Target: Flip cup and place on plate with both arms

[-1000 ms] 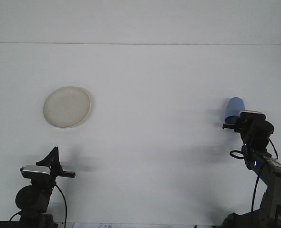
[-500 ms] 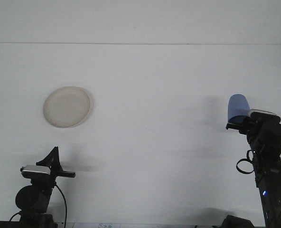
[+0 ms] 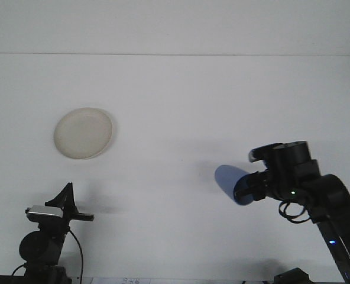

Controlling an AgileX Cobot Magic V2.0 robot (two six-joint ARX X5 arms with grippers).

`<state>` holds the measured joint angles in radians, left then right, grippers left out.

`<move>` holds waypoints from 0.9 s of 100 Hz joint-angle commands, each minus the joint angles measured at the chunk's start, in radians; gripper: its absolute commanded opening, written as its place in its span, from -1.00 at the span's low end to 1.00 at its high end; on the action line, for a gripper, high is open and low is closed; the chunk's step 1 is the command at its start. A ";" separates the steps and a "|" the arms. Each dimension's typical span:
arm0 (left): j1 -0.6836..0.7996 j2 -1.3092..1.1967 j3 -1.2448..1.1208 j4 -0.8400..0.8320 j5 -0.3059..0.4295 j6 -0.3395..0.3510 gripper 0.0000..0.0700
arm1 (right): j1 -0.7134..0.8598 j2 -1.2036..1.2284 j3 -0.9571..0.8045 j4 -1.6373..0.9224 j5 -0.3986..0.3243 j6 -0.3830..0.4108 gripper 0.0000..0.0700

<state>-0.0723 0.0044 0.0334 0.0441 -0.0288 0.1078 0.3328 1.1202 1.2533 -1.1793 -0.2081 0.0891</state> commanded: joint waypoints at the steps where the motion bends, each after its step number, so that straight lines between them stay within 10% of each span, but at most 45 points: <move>1: 0.000 -0.002 -0.019 0.010 -0.005 0.004 -0.96 | 0.085 0.054 0.027 -0.006 0.002 0.025 -1.00; 80: 0.000 -0.002 -0.019 0.010 -0.005 0.004 -0.96 | 0.526 0.519 0.123 -0.149 0.085 -0.027 -1.00; 90: 0.000 -0.002 -0.019 0.010 -0.005 0.004 -0.96 | 0.530 0.519 0.123 -0.143 0.085 -0.026 -0.60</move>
<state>-0.0723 0.0044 0.0334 0.0441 -0.0288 0.1078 0.8505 1.6196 1.3533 -1.3281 -0.1242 0.0746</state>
